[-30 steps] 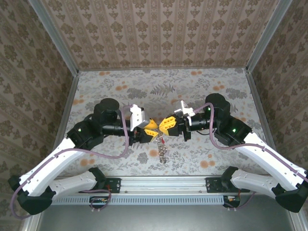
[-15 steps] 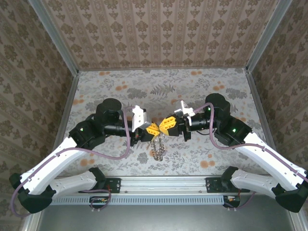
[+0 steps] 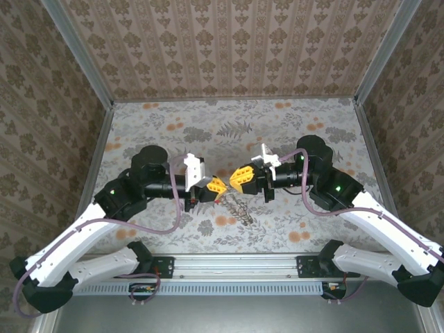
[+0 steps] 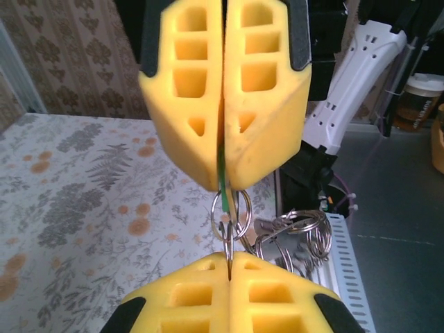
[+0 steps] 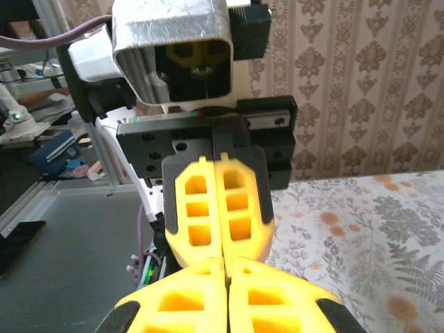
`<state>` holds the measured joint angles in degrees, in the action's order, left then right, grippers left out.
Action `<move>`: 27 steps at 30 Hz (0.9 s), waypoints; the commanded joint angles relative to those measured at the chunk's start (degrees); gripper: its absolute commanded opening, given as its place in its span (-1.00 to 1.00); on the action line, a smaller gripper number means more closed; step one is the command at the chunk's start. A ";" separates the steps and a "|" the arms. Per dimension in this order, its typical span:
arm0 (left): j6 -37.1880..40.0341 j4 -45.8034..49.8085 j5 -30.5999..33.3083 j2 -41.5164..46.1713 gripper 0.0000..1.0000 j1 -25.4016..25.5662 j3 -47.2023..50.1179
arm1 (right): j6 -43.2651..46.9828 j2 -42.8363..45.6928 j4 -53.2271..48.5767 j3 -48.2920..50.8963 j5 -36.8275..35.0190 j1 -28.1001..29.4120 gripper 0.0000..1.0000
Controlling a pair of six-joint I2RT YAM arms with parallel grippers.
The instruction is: Put the keys on the keyring
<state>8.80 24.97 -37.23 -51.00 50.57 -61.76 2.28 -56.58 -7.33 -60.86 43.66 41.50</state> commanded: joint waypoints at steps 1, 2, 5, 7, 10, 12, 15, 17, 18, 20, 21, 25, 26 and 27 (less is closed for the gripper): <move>-1.00 -1.95 -0.39 1.90 -1.00 -0.48 1.01 | -2.67 2.43 4.88 1.18 -6.37 -0.64 -1.00; -1.05 -2.28 -0.32 2.00 -1.00 -0.61 1.19 | -3.02 2.39 5.01 1.56 -7.17 -0.63 -1.00; -1.06 -3.25 -0.47 2.39 -1.00 -0.91 1.44 | -3.60 2.10 4.46 1.97 -8.94 -0.71 -1.00; -1.04 -3.85 -0.47 2.64 -1.00 -1.09 1.67 | -3.95 2.00 4.04 2.07 -10.09 -0.80 -1.00; -1.08 -5.06 -0.30 3.14 -1.00 -1.30 2.28 | -4.12 1.23 2.44 1.50 -11.98 -0.80 -1.00; -1.22 -5.92 -0.10 3.39 -1.00 -1.35 2.68 | -4.13 0.26 1.12 0.87 -12.52 -0.90 -1.00; -1.28 -6.82 -0.10 3.77 -1.00 -1.50 3.07 | -4.02 -1.72 -1.85 -0.56 -13.56 -0.89 -1.00; -1.16 -6.96 0.04 3.81 -1.00 -1.52 3.12 | -3.87 -2.82 -3.34 -1.42 -14.03 -0.98 -1.00; -1.07 -7.08 0.06 3.94 -1.00 -1.52 3.13 | -3.78 -3.24 -3.96 -1.70 -14.02 -0.98 -1.00; -1.06 -7.45 0.12 4.16 -1.00 -1.57 3.29 | -3.71 -3.96 -5.17 -2.31 -14.21 -0.98 -1.00; -0.90 -7.57 0.03 4.29 -1.00 -1.61 3.35 | -3.62 -4.23 -5.76 -2.55 -14.30 -0.98 -1.00; -0.77 -7.89 2.21 4.75 -1.00 -1.87 3.66 | -3.36 -4.38 -7.25 -2.85 -14.66 -0.98 -1.00; -0.72 -8.01 2.50 4.94 -1.00 -2.00 3.83 | -3.06 -4.29 -7.74 -3.02 -14.87 -0.98 -1.00; -0.71 -8.14 2.76 5.20 -1.00 -2.13 3.85 | -2.99 -4.25 -8.19 -3.04 -15.04 -0.98 -1.00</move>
<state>8.56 20.47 -32.84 -48.45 48.53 -57.63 -0.67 -60.49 -12.40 -62.22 33.17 41.45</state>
